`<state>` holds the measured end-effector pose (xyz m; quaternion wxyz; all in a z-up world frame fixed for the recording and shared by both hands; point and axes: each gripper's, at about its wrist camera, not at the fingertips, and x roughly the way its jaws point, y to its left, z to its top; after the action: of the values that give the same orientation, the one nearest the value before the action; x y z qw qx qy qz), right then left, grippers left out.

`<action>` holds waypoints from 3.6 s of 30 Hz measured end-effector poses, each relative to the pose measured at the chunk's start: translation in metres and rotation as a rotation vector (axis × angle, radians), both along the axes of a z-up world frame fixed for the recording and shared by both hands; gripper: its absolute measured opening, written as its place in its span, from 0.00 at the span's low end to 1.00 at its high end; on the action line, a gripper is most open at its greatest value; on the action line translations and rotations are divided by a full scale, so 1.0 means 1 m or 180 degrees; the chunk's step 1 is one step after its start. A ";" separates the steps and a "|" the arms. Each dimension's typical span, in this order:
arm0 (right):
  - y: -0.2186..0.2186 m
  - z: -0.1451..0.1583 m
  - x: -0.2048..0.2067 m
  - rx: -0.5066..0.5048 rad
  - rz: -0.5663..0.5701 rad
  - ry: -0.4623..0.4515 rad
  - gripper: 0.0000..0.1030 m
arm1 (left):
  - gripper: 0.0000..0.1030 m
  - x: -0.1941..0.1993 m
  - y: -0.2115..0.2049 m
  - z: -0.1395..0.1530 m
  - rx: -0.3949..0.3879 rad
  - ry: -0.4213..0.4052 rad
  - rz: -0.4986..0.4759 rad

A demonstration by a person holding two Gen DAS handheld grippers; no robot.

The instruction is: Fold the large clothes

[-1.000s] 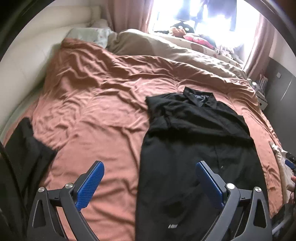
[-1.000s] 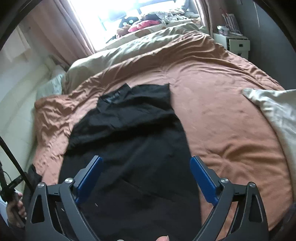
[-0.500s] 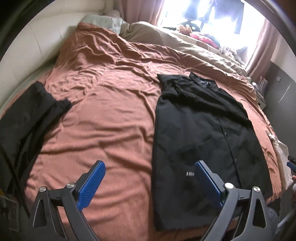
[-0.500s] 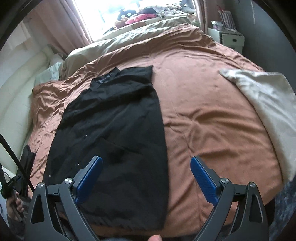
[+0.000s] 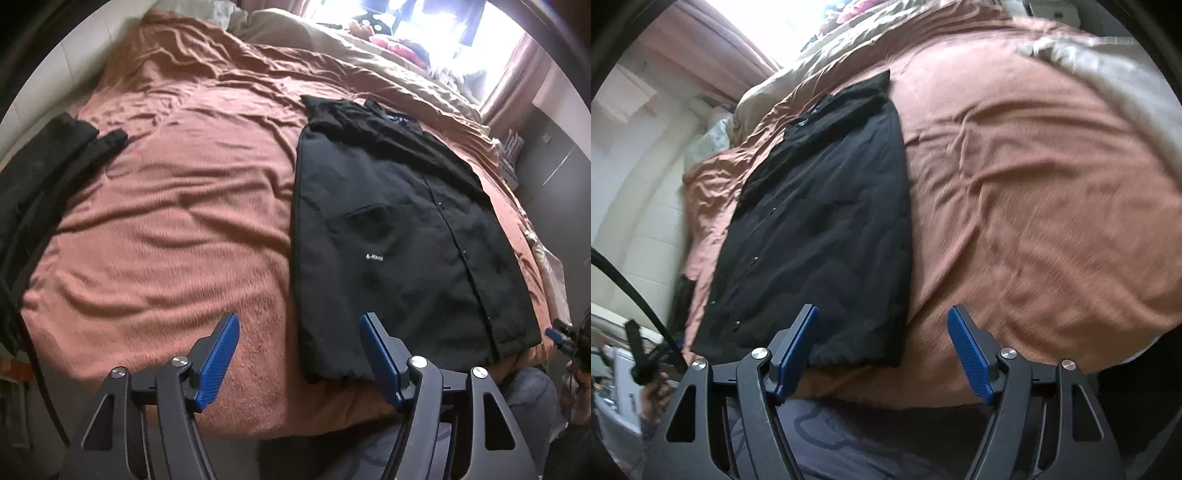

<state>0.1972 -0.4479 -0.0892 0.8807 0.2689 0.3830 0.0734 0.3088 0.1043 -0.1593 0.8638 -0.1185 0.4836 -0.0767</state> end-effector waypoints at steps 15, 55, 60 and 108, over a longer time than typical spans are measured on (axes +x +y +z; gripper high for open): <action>-0.007 -0.038 0.050 0.0529 0.0229 0.0131 0.51 | 0.51 0.013 -0.003 -0.034 -0.0241 0.0326 0.0092; 0.008 0.046 -0.048 0.0517 0.0349 -0.0912 0.00 | 0.11 -0.084 0.000 0.093 -0.0771 -0.0686 0.0283; 0.009 0.067 -0.086 0.0520 0.0540 -0.1039 0.00 | 0.11 -0.118 0.004 0.123 -0.0882 -0.0843 0.0283; 0.065 0.149 0.120 -0.0606 0.0351 -0.1527 0.00 | 0.11 0.125 -0.016 0.192 -0.0265 -0.1311 0.0114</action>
<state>0.3171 -0.3828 0.0602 0.9623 0.1384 0.1825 0.1465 0.4336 0.0885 0.0331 0.9400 -0.1445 0.2911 -0.1039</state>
